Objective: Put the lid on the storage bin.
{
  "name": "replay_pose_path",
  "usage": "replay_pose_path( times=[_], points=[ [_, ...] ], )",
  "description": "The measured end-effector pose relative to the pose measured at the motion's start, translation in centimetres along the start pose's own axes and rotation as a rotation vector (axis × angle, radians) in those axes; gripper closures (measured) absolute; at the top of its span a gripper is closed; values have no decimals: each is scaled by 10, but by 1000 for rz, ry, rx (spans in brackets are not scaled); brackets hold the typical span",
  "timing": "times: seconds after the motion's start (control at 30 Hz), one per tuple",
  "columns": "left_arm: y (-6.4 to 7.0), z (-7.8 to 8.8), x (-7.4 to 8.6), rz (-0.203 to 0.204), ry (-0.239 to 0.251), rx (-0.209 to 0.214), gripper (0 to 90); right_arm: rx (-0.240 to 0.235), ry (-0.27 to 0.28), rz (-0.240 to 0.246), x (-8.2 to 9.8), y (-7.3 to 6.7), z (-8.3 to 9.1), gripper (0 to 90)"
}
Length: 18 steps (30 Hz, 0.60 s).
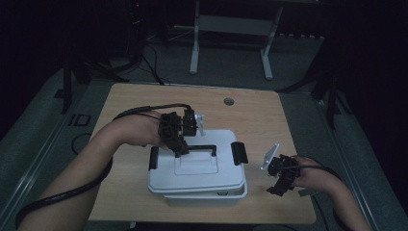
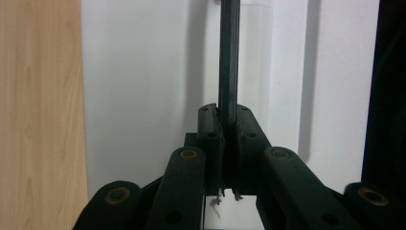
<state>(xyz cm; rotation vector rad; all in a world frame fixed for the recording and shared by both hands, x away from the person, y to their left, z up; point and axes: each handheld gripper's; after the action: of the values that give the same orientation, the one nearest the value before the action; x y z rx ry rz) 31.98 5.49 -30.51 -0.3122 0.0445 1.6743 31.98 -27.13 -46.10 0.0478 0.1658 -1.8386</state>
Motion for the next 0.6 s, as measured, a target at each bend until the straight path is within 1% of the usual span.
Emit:
replay_pose_path(
  times=[0.03,0.07,0.13,0.17,0.23,0.27,0.3,0.37,0.5,0.57,0.6],
  points=[
    [1,-2,-3,-2,7,2,837,0,0,0,0,0,0,178],
    [0,-5,-6,-4,4,6,837,1,-1,0,0,0,0,178],
    [1,-9,-11,-17,7,1,837,-2,1,0,1,-1,0,178],
    [1,-11,-13,-19,3,12,837,-2,1,-5,2,-1,1,178],
    [0,-15,-17,-31,7,10,837,0,2,-3,3,0,1,178],
    [1,-17,-19,-34,2,16,837,1,2,-1,3,1,0,178],
    [2,-19,-21,-40,4,12,837,1,1,-4,3,1,0,178],
    [3,-22,-24,-53,-8,11,836,-1,5,-4,3,1,0,178],
    [2,-31,-27,-51,-17,7,837,-3,6,-4,4,0,-1,178],
    [1,-35,-26,-57,-29,6,836,-1,5,0,4,0,-1,178],
    [1,-37,-25,-56,-33,12,836,-2,7,-1,4,0,-1,178]
  ],
)
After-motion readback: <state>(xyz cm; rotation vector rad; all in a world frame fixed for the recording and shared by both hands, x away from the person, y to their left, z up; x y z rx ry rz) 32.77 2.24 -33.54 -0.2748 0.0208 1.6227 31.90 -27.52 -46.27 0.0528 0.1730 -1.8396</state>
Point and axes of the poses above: each handheld gripper's, and its own axes: z roughly backward along the jaws, x roughly out of its underside, y roughly to its right, and after that the axes turned 8 degrees about -x, right-handed
